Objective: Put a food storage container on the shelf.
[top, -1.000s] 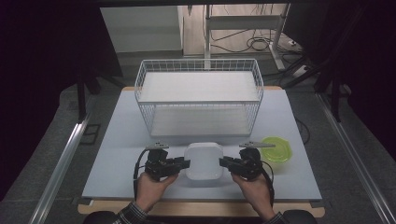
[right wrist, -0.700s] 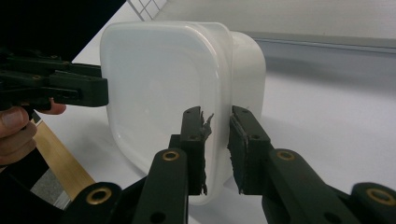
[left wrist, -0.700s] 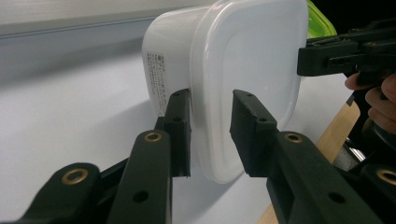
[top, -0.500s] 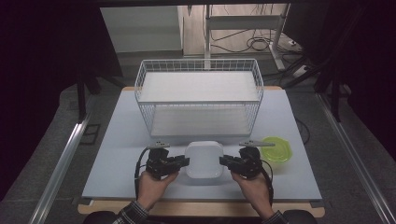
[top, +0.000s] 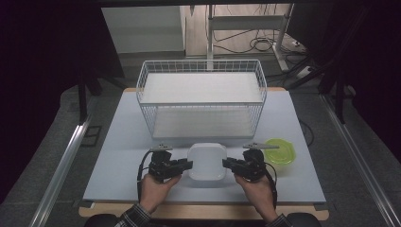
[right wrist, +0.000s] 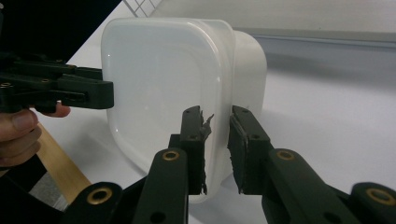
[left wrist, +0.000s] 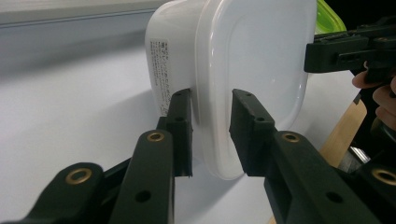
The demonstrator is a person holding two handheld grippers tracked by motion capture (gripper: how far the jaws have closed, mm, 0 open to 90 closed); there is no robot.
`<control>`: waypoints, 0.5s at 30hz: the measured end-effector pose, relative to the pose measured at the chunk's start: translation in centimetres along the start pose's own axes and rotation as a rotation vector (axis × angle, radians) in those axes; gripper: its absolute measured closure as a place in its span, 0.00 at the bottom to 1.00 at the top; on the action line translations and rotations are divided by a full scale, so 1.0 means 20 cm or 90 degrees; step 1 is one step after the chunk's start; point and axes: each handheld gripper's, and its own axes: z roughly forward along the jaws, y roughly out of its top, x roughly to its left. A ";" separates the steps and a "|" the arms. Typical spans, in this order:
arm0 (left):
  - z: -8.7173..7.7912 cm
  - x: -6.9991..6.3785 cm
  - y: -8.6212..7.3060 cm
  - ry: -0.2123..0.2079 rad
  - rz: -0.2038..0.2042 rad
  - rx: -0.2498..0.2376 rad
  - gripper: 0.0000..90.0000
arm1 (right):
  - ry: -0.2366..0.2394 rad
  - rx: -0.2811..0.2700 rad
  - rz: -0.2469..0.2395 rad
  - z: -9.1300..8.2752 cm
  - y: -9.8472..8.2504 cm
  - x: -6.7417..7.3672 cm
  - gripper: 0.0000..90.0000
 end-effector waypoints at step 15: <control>0.00 0.00 0.01 0.020 -0.005 -0.021 0.85 | -0.005 -0.011 0.017 0.01 0.01 0.00 0.86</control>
